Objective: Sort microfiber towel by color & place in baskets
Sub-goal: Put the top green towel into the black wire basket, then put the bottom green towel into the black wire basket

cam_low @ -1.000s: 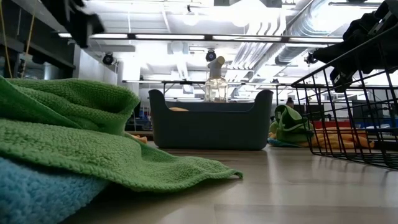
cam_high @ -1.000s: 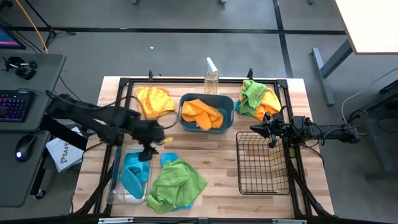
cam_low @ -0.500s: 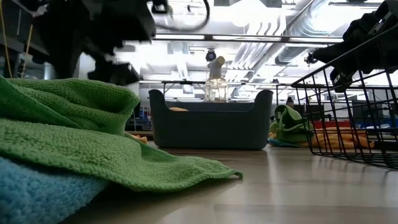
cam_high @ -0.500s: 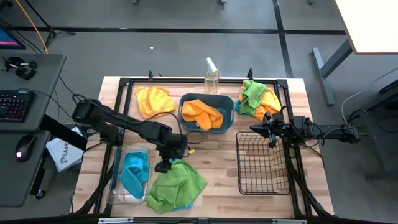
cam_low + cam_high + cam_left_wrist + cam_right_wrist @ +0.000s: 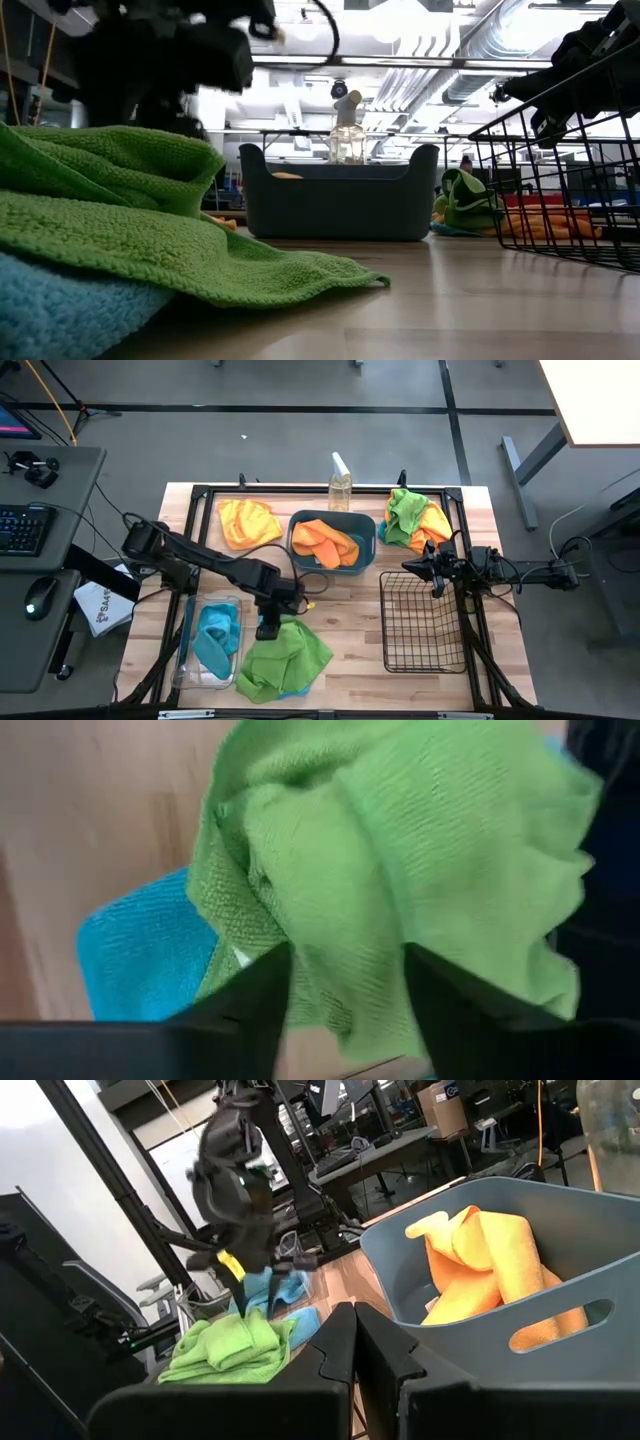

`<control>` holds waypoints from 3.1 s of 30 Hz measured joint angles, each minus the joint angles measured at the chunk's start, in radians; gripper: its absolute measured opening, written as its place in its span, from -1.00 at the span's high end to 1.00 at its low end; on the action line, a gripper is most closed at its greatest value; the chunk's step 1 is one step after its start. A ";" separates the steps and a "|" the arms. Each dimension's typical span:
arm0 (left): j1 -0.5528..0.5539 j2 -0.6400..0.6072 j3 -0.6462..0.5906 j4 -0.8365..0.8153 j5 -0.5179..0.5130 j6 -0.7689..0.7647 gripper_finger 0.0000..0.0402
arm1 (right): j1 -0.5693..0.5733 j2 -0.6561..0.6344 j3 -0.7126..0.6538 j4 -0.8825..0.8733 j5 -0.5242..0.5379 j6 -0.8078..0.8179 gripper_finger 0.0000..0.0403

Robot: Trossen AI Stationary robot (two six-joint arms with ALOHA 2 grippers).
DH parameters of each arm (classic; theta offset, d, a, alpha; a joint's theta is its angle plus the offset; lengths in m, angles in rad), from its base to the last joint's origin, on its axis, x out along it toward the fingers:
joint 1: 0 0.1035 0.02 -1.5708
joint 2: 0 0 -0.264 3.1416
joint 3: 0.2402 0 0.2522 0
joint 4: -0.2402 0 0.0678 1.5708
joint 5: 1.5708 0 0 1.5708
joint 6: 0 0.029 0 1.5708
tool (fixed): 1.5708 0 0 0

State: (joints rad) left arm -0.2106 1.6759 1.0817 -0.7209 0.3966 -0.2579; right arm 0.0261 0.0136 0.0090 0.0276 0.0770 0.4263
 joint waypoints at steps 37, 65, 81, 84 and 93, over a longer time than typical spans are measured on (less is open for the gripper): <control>-0.068 -0.005 0.077 -0.129 -0.073 0.022 -0.08 | 0.000 0.000 0.000 0.000 0.000 0.000 1.00; 0.046 -0.287 0.271 -0.170 -0.111 0.043 1.00 | 0.000 0.000 0.000 0.000 0.000 0.000 1.00; 0.163 -0.418 0.382 -0.027 -0.420 0.111 1.00 | 0.000 0.000 0.000 0.325 0.402 0.464 1.00; 0.172 -0.418 0.351 0.055 -0.457 0.155 1.00 | 0.000 0.035 0.000 0.493 0.492 0.424 1.00; 0.252 -0.415 0.287 0.292 -0.424 0.199 1.00 | 0.001 0.550 0.268 0.891 0.195 0.214 1.00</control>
State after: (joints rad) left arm 0.0417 1.2606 1.3685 -0.4292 -0.0279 -0.0586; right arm 0.0269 0.5638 0.2769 0.9187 0.2723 0.6403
